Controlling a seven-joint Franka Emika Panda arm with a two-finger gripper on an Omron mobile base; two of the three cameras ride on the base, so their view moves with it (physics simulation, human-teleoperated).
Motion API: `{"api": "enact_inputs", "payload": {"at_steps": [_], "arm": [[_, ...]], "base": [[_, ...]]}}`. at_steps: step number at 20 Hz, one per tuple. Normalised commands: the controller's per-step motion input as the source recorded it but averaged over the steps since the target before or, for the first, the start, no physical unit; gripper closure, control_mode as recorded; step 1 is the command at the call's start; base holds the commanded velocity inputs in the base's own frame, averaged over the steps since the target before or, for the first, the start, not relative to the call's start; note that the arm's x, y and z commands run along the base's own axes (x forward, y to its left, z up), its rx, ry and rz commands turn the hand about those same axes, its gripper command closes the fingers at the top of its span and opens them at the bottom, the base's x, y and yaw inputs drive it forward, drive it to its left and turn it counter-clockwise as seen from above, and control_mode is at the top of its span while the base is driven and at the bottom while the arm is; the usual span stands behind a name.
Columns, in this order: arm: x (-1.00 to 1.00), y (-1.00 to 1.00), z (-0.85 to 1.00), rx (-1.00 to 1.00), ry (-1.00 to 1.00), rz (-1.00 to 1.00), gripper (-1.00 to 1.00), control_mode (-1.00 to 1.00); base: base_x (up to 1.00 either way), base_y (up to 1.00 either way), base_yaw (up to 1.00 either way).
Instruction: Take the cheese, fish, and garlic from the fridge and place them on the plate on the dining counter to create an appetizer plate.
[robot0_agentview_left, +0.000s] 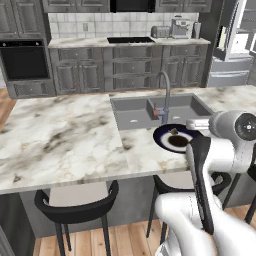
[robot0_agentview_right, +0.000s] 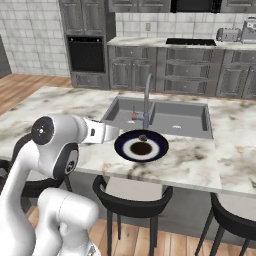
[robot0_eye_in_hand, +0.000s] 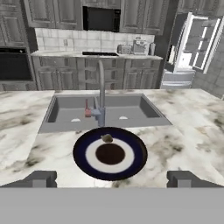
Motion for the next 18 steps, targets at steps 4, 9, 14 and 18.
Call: {"api": "enact_inputs", "payload": {"at_steps": [4,9,14,18], "arm": [[-0.60,0.19,0.31,0.11,0.00,0.03,-1.00,-1.00],[-0.46,0.08,0.02,0.12,0.04,0.07,-1.00,-1.00],[-0.01,0.13,-0.49,0.00,0.08,0.12,-1.00,-1.00],[0.12,0.04,-0.06,0.00,0.00,0.00,-1.00,-1.00]], "base": [[0.00,0.00,0.00],[0.00,0.00,0.00],[0.00,0.00,0.00],[0.00,0.00,0.00]]}}
